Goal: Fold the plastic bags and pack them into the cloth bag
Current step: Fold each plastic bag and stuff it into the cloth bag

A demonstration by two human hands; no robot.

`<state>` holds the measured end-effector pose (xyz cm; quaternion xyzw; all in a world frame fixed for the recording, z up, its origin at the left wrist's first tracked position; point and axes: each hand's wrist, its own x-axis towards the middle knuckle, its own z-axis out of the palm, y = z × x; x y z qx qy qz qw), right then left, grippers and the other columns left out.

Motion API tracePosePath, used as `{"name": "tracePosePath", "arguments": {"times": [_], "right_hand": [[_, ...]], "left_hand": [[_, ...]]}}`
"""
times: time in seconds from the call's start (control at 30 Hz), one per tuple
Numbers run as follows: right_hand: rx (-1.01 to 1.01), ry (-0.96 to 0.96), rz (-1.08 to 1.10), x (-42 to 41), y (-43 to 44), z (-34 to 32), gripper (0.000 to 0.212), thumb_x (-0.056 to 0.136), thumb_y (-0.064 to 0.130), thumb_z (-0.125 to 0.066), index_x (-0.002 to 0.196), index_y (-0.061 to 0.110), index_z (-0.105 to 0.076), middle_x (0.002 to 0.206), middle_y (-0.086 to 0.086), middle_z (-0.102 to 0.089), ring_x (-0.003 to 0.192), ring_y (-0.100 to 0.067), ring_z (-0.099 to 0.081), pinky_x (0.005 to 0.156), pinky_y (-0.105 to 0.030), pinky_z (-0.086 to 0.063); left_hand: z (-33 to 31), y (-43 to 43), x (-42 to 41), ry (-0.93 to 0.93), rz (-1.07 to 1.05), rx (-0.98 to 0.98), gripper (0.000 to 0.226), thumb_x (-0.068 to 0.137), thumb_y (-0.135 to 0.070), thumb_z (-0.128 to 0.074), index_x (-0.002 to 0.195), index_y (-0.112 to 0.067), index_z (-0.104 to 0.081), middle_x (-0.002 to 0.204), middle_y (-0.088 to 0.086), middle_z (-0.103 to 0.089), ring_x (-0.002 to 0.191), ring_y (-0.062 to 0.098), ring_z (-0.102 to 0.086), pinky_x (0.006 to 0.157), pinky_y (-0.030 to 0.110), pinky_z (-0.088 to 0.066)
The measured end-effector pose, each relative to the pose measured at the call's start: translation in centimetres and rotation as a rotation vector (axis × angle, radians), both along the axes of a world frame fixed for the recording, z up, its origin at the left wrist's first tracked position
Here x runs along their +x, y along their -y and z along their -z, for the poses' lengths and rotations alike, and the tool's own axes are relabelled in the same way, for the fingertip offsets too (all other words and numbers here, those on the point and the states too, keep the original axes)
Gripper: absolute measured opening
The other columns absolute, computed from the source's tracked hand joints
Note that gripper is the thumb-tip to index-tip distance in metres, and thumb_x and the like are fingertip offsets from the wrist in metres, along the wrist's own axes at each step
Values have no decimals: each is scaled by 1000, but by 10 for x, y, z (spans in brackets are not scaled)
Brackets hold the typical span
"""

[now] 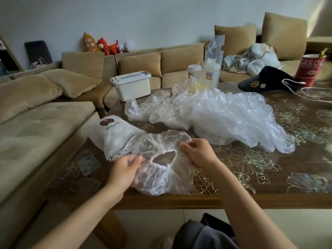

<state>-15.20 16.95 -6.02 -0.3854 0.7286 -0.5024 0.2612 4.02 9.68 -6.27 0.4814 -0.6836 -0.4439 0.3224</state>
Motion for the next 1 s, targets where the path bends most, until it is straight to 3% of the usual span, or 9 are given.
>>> {"name": "tracePosePath", "arguments": {"times": [0.07,0.2,0.3,0.37,0.47,0.57,0.73,0.9,1.0], "right_hand": [[88,-186,63,3,1,7,37,91,27,-59,58,14,-47,58,3,-49,54,-12,-42,51,-25,-35],[189,-355,60,12,5,15,25,95,35,-49,81,14,-53,80,0,-58,74,-21,-53,64,-29,-39],[218,-519,127,16,9,11,26,93,23,-49,115,10,-51,115,-11,-54,102,-27,-51,84,-36,-40],[65,-703,219,21,11,8,32,88,6,-48,120,6,-50,119,-13,-51,107,-30,-48,88,-36,-36],[-124,-728,9,34,18,9,41,87,-8,-44,125,4,-52,123,-14,-56,113,-29,-51,95,-31,-36],[100,-741,-308,31,22,33,47,99,14,-36,146,13,-29,150,-7,-36,140,-23,-29,115,-31,-17],[405,-834,-410,1,19,46,56,101,47,-18,151,26,-8,159,2,-2,146,-17,4,116,-41,10],[383,-886,-357,3,14,46,54,102,45,-18,151,24,-13,159,-1,-4,146,-20,4,115,-42,12],[187,-804,-222,-1,4,34,46,103,30,-28,147,17,-29,154,-5,-28,144,-20,-20,118,-36,-10]], "left_hand": [[18,-5,1,112,-2,-34,16,96,-21,-49,87,-18,-61,79,1,-65,73,19,-62,67,26,-51],[30,-9,5,170,-101,-221,18,94,-8,-52,112,-11,-53,98,4,-60,68,12,-59,61,24,-50],[19,-7,3,244,-93,-659,33,90,-3,-56,123,-2,-53,119,11,-54,102,19,-55,94,32,-44],[8,-14,-10,333,59,-782,33,93,-5,-51,125,-3,-55,127,9,-54,120,22,-49,103,25,-31],[12,-18,-36,458,266,-700,46,100,-18,-36,145,-10,-31,153,3,-28,143,16,-19,116,23,-7],[36,-8,-41,830,355,-594,57,102,-36,-19,151,-16,5,159,1,9,144,14,14,117,34,10],[52,5,-8,947,405,-552,94,62,-76,31,141,-28,21,149,-10,27,136,5,26,112,33,18],[48,7,18,874,409,-542,89,63,-76,24,139,-31,19,150,-12,24,138,5,24,112,32,20],[47,-5,33,679,459,-782,76,91,-67,-3,148,-20,-17,155,-4,-15,144,9,-10,117,28,4]]}}
